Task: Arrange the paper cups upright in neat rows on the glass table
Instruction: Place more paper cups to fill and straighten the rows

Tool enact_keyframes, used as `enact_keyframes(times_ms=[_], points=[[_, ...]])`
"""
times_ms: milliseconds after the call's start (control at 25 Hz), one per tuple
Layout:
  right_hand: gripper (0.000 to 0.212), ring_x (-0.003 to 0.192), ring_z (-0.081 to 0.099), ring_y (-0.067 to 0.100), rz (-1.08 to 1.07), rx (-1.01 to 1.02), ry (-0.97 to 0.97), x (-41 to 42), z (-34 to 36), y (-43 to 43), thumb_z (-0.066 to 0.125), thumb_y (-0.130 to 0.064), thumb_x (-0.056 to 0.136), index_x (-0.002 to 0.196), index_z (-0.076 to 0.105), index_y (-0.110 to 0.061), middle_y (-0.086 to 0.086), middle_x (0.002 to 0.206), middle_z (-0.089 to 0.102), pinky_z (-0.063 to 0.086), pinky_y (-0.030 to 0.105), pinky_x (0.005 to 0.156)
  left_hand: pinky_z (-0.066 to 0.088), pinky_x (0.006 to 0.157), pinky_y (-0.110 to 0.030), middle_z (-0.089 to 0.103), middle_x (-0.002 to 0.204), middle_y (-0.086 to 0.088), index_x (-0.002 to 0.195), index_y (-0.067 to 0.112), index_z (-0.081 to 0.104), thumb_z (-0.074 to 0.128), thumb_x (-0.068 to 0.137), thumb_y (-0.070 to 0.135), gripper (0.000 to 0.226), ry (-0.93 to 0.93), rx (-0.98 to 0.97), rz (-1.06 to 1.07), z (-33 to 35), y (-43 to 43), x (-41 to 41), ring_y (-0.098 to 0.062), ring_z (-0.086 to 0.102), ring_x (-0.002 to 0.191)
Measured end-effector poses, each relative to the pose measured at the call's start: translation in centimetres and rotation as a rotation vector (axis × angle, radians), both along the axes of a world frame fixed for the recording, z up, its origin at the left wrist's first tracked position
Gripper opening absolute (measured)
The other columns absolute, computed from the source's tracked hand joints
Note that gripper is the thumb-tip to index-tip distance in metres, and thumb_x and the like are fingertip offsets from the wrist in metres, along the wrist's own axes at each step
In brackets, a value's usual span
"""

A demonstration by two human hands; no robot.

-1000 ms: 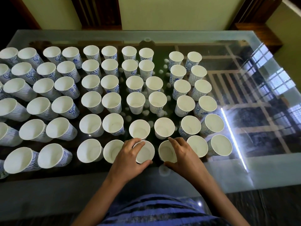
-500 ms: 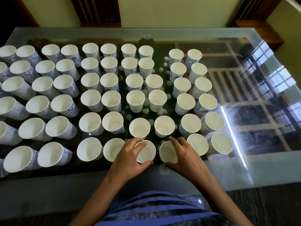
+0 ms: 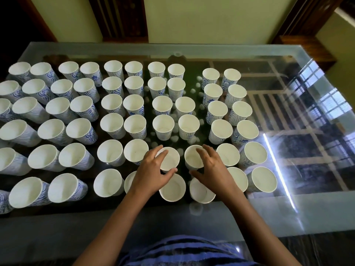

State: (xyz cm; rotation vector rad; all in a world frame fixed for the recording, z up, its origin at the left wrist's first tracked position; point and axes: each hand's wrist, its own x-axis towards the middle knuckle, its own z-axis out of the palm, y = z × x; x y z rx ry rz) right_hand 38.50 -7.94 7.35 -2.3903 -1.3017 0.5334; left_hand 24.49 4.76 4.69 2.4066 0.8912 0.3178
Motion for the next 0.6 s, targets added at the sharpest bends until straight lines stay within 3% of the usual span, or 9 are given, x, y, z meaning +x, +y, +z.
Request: enact_keyframes(times_ms=[120, 400, 600], points=[[0.074, 0.139, 0.023, 0.025, 0.016, -0.037, 0.019, 0.7, -0.2, 1.6, 0.068, -0.032, 0.082, 0.143, 0.031, -0.012, 0.009, 0.152, 0.023, 0.024, 0.031, 0.111, 0.030, 0.106, -0.033, 0.040, 0.143, -0.007, 0.133, 0.014, 0.046, 0.068, 0.077, 0.041, 0.066, 0.063, -0.033, 0.006, -0.5, 0.9, 1.3, -0.023, 0.035, 0.131], [0.077, 0.133, 0.034, 0.025, 0.070, -0.095, 0.020, 1.3, -0.7, 1.6, 0.069, -0.034, 0.081, 0.143, 0.030, -0.013, 0.007, 0.148, 0.032, 0.033, 0.033, 0.107, 0.033, 0.104, -0.032, 0.046, 0.140, -0.004, 0.132, 0.015, 0.049, 0.068, 0.077, 0.041, 0.064, 0.048, -0.071, -0.018, -1.1, 0.5, 1.4, -0.020, 0.040, 0.129], [0.081, 0.137, 0.028, 0.024, 0.083, -0.094, 0.039, 1.7, -0.7, 1.7, 0.070, -0.037, 0.079, 0.144, 0.028, -0.016, 0.006, 0.151, 0.028, 0.030, 0.034, 0.109, 0.034, 0.103, -0.032, 0.046, 0.139, -0.004, 0.130, 0.014, 0.051, 0.070, 0.075, 0.040, 0.063, 0.014, -0.074, -0.016, -1.1, 1.0, 1.4, -0.021, 0.041, 0.128]])
